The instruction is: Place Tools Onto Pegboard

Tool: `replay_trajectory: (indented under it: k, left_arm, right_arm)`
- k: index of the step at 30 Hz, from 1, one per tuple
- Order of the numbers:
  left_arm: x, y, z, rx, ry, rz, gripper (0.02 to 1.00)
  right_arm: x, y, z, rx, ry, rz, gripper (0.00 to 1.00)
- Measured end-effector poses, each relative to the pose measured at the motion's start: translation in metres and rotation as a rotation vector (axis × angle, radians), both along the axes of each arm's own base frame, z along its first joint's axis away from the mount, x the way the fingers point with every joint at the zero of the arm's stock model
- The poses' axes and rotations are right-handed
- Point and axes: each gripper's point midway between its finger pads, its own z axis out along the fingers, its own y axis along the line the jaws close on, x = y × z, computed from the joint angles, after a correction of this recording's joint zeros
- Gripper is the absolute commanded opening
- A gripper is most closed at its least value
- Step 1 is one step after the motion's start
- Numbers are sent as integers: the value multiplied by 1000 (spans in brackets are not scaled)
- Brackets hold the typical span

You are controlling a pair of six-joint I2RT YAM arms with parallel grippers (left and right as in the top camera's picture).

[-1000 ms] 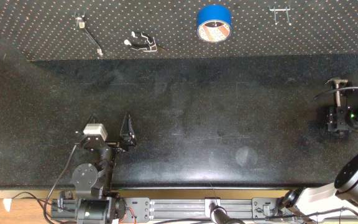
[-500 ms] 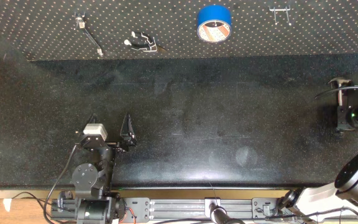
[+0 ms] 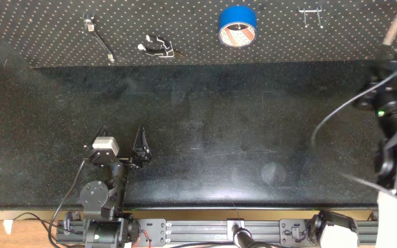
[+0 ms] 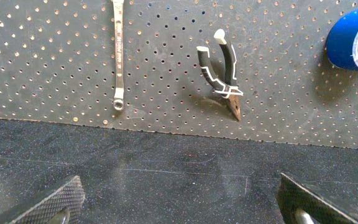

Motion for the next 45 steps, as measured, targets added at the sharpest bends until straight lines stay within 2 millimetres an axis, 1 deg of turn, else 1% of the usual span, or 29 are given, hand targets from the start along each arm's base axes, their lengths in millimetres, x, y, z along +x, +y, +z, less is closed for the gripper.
replay_trajectory:
  k: [1,3,8,10,11,13,16,18,23,29,31,34,35,39,41,43,45]
  left_arm:
    - [0,0,0,0,1,0,996]
    - [0,0,0,0,1,0,996]
    - [0,0,0,0,0,0,993]
    - [0,0,0,0,0,0,996]
    - [0,0,0,0,0,0,993]
    - [0,0,0,0,0,0,993]
    - [0,0,0,0,0,0,996]
    - [0,0,0,0,0,0,993]
    - [0,0,0,0,0,0,996]
    - [0,0,0,0,0,0,996]
    - [0,0,0,0,0,0,996]
    - [0,0,0,0,0,0,996]
    - [0,0,0,0,1,0,996]
    - [0,0,0,0,1,0,996]
    - [0,0,0,0,0,0,996]
    - [0,0,0,0,1,0,996]
    - [0,0,0,0,0,0,993]
  right_arm:
    - [2,13,-1,15,5,29,75]
    - [13,32,-18,44,59,63,80]
    - [37,44,-77,77,240,69,75]
    - [42,50,-90,76,276,85,75]
    - [46,57,-94,73,282,103,75]
    - [50,61,-91,69,260,116,75]
    - [56,62,-84,66,224,119,75]
    - [55,63,-84,60,226,122,75]
    - [56,74,-83,31,219,162,75]
    - [56,74,-84,8,222,161,75]
    - [53,74,-86,7,236,162,75]
    - [40,72,-86,7,261,161,80]
    - [33,71,-77,5,245,158,75]
    - [23,67,-50,-2,165,149,77]
    - [18,67,-43,-3,147,150,75]
    - [14,69,-47,0,167,155,75]
    - [11,75,-51,-1,189,173,77]
